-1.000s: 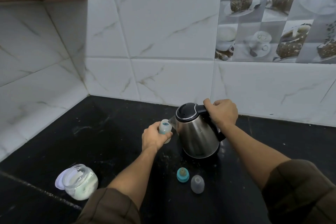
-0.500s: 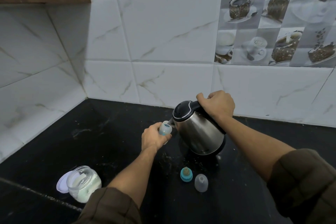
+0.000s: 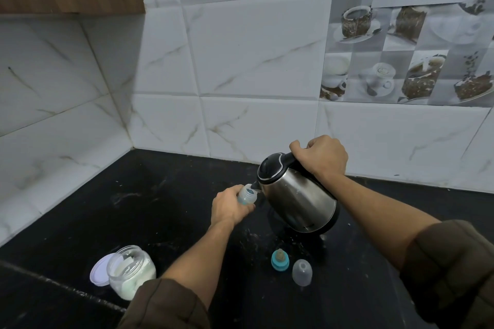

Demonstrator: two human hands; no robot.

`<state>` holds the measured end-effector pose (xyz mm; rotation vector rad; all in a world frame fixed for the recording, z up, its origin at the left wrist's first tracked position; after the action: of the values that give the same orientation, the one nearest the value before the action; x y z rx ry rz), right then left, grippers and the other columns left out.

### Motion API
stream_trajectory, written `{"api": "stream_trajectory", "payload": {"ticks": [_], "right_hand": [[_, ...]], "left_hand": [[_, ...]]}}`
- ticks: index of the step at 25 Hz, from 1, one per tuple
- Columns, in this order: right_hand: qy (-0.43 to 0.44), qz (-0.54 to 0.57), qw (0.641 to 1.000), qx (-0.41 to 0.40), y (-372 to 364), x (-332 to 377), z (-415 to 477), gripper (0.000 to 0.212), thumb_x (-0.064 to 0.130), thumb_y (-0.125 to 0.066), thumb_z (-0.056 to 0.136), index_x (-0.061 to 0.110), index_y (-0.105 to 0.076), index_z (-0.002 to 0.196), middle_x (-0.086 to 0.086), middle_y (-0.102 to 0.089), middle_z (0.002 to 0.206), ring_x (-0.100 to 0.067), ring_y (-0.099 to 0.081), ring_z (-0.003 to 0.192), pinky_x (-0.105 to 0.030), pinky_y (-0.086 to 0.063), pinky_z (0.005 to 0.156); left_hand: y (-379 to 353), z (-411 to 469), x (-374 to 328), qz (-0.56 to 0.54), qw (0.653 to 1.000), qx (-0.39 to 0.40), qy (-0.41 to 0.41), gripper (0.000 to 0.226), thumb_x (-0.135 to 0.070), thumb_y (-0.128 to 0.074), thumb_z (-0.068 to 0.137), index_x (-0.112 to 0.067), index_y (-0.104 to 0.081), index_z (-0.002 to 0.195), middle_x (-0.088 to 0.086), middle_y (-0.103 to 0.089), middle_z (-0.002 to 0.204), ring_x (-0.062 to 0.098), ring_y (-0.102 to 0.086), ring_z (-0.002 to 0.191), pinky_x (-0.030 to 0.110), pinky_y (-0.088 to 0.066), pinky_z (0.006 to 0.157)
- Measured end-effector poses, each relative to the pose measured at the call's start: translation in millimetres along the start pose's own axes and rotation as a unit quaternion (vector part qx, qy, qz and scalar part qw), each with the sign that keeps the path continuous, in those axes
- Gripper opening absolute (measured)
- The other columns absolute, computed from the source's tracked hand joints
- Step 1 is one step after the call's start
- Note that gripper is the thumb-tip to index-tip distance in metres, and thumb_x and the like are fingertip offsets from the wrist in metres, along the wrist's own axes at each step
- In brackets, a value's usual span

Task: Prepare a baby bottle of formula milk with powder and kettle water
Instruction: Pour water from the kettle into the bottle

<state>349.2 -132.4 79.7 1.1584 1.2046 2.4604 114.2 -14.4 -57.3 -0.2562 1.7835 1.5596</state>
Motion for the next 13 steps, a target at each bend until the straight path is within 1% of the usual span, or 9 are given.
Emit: {"api": "stream_trajectory", "payload": {"ticks": [3, 13], "right_hand": [[0.005, -0.006, 1.000, 0.001, 0.4, 2.8, -1.3, 0.052, 0.050, -0.060, 0.079, 0.019, -0.033, 0.046, 0.005, -0.025, 0.043, -0.020, -0.032, 0.044, -0.027, -0.029, 0.049], [0.008, -0.014, 1.000, -0.007, 3.7, 0.8, 1.8, 0.051, 0.050, -0.060, 0.078, 0.017, -0.038, 0.047, 0.004, -0.028, 0.043, -0.022, -0.036, 0.045, -0.027, -0.030, 0.049]], "left_hand": [[-2.9, 0.7, 1.7, 0.001, 1.000, 0.008, 0.001, 0.043, -0.035, -0.087, 0.080, -0.034, -0.069, 0.119, -0.009, -0.074, 0.107, 0.013, -0.066, 0.102, 0.032, -0.053, 0.093], [-7.4, 3.2, 2.4, -0.017, 1.000, 0.016, -0.003, 0.048, -0.038, -0.089, 0.078, -0.035, -0.070, 0.122, -0.012, -0.074, 0.105, 0.010, -0.066, 0.101, 0.031, -0.052, 0.093]]}}
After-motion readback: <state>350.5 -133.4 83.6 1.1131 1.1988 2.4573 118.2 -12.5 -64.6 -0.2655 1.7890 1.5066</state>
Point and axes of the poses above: each hand's wrist, its own z-axis towards the middle knuckle, its own y-axis out of the back of the hand, x = y × z, the point moved 8 cm from there along z, towards the middle knuckle
